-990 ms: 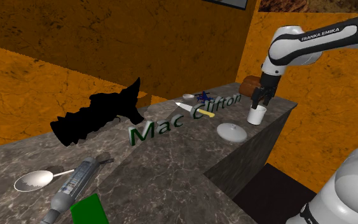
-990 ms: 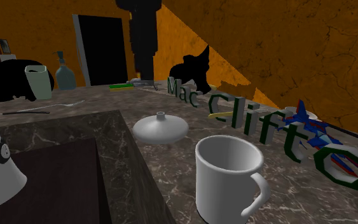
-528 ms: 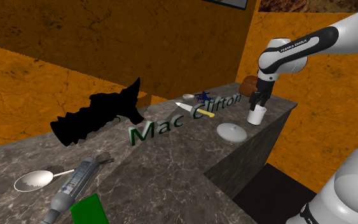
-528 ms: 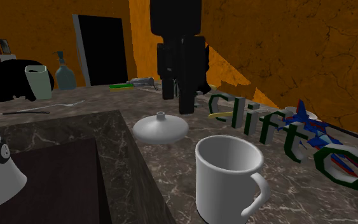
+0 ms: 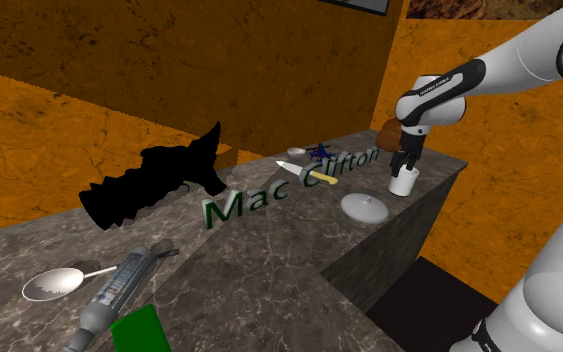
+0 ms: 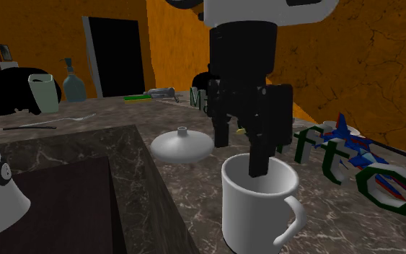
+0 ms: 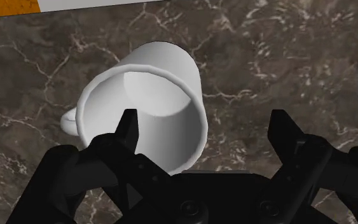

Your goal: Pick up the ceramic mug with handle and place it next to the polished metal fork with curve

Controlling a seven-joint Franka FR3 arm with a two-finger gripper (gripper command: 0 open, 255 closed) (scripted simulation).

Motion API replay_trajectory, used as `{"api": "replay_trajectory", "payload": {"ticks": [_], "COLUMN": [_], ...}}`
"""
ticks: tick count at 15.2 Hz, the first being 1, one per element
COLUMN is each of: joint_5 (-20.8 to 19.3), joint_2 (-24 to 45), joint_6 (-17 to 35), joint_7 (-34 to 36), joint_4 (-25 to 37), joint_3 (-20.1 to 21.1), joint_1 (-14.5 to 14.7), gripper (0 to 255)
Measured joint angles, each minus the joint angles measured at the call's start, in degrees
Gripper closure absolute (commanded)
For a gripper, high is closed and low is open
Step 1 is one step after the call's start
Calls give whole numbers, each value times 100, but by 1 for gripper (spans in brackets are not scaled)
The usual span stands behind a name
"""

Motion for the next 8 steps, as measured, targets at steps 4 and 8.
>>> {"api": "replay_trajectory", "payload": {"ticks": [4,8], "joint_5": [113,163], "joint_2": [210,294], "joint_6": [272,381], "joint_7": [-81,-125], "joint_4": [-80,-111], "joint_3": [1,0], "joint_1": [-24,-41], "gripper": [0,0]}}
